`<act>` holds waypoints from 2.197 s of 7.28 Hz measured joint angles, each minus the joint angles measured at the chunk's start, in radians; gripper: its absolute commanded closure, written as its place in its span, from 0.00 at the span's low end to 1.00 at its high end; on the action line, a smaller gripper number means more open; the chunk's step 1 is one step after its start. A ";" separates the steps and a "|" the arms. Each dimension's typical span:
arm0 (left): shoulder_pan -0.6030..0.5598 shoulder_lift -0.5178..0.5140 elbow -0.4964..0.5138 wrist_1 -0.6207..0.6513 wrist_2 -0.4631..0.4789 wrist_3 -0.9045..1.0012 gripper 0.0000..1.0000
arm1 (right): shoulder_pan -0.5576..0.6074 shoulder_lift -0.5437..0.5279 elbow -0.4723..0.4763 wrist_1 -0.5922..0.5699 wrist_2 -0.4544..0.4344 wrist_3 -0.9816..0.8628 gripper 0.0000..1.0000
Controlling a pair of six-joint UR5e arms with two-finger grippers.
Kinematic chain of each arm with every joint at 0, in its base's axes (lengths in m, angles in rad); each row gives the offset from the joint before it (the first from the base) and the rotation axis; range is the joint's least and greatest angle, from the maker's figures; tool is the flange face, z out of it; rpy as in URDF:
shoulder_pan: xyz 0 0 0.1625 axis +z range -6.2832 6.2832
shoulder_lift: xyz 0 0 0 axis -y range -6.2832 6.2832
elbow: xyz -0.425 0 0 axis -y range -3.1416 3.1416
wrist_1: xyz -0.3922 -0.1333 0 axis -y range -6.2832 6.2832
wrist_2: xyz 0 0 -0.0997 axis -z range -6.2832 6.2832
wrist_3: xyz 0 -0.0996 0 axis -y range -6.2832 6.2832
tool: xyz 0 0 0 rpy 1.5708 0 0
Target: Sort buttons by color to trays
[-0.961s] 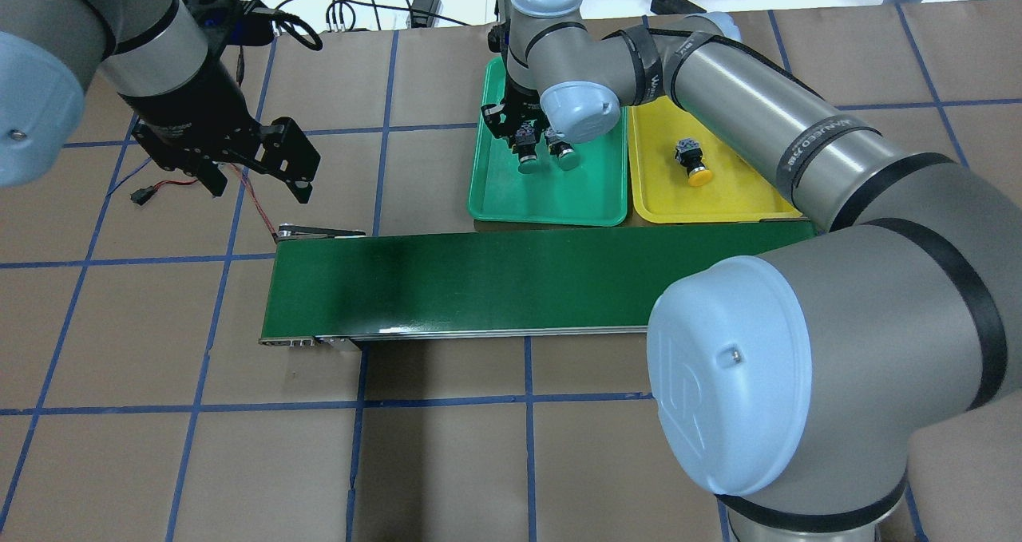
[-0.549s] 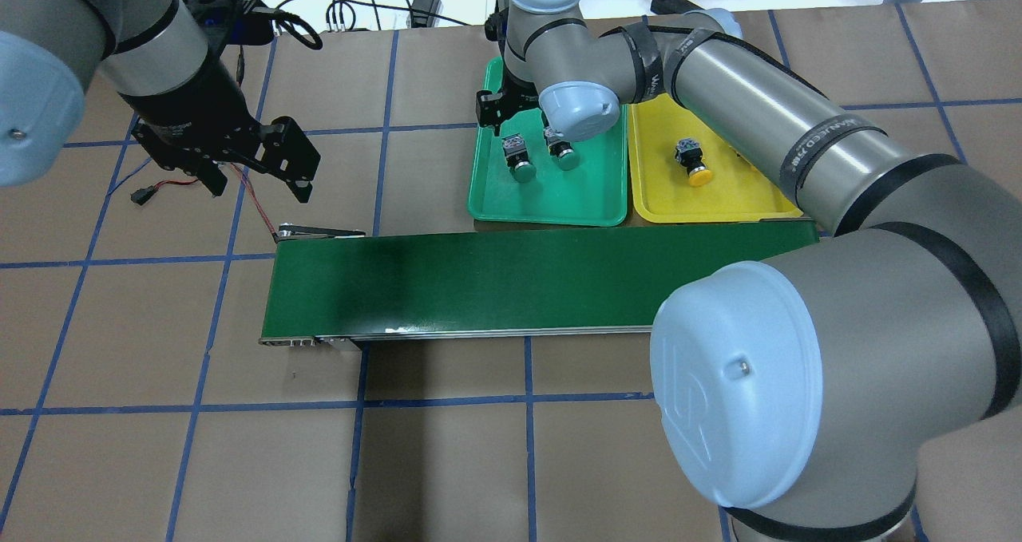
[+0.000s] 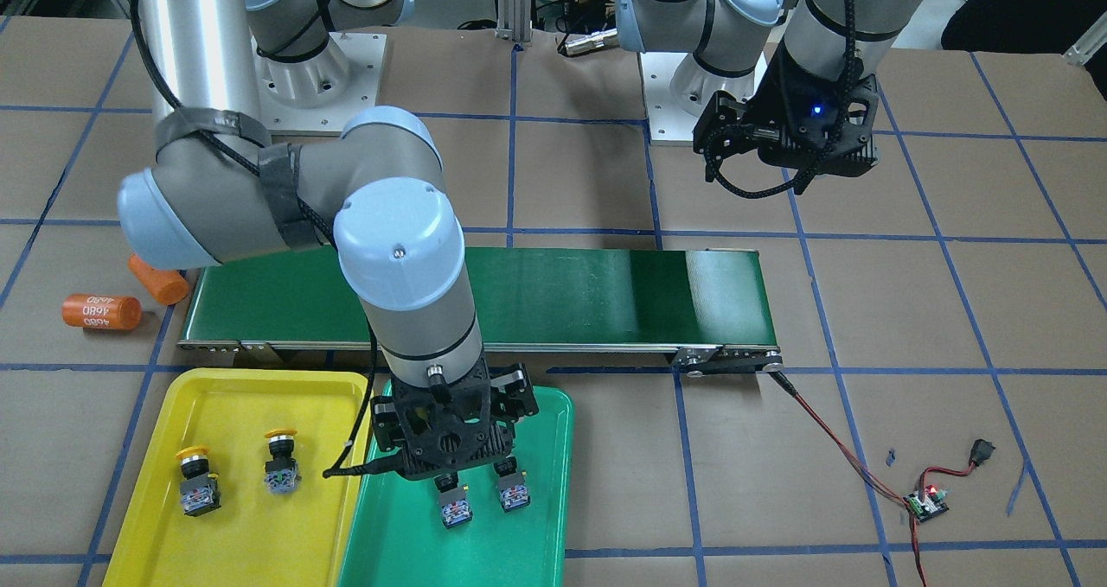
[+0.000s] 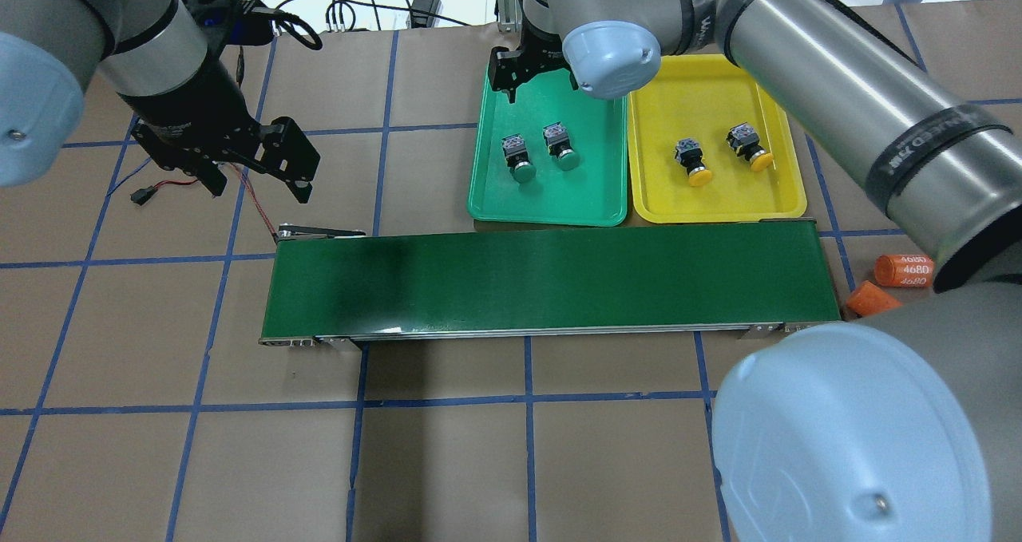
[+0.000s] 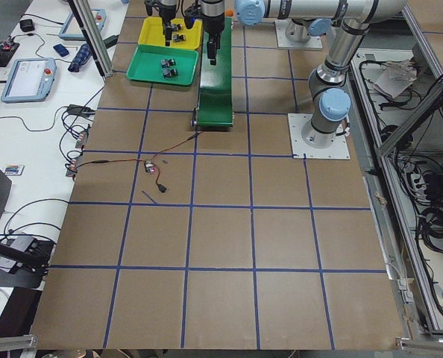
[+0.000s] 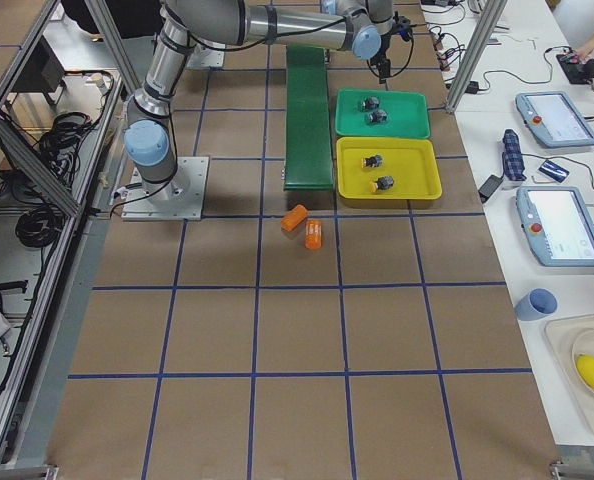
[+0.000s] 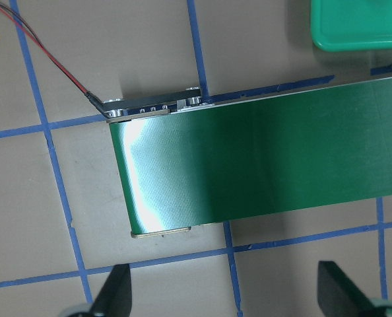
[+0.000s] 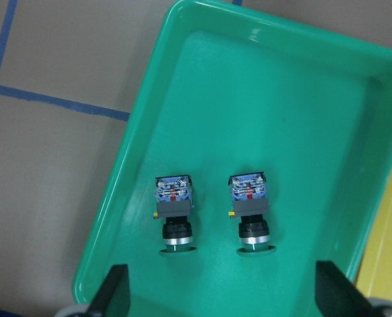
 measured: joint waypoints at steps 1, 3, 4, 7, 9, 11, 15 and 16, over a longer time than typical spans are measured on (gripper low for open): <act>0.000 0.001 0.000 0.000 0.000 0.000 0.00 | -0.009 -0.049 0.005 0.066 -0.011 -0.001 0.00; 0.000 0.005 0.000 -0.001 0.001 0.000 0.00 | -0.040 -0.146 0.012 0.207 -0.019 -0.004 0.00; 0.000 0.006 0.000 -0.001 0.001 0.000 0.00 | -0.050 -0.198 0.028 0.261 -0.026 -0.004 0.00; 0.000 0.005 0.000 -0.001 0.002 -0.002 0.00 | -0.098 -0.397 0.229 0.290 -0.066 -0.026 0.00; 0.000 0.006 0.000 -0.001 0.002 -0.001 0.00 | -0.124 -0.520 0.379 0.283 -0.072 -0.042 0.00; 0.000 0.007 0.000 -0.001 0.002 -0.001 0.00 | -0.130 -0.574 0.421 0.284 -0.064 -0.038 0.00; 0.000 0.006 0.000 0.000 0.000 -0.001 0.00 | -0.128 -0.612 0.423 0.299 -0.020 -0.030 0.00; 0.000 0.007 0.000 0.000 0.000 -0.001 0.00 | -0.128 -0.612 0.420 0.304 -0.015 -0.029 0.00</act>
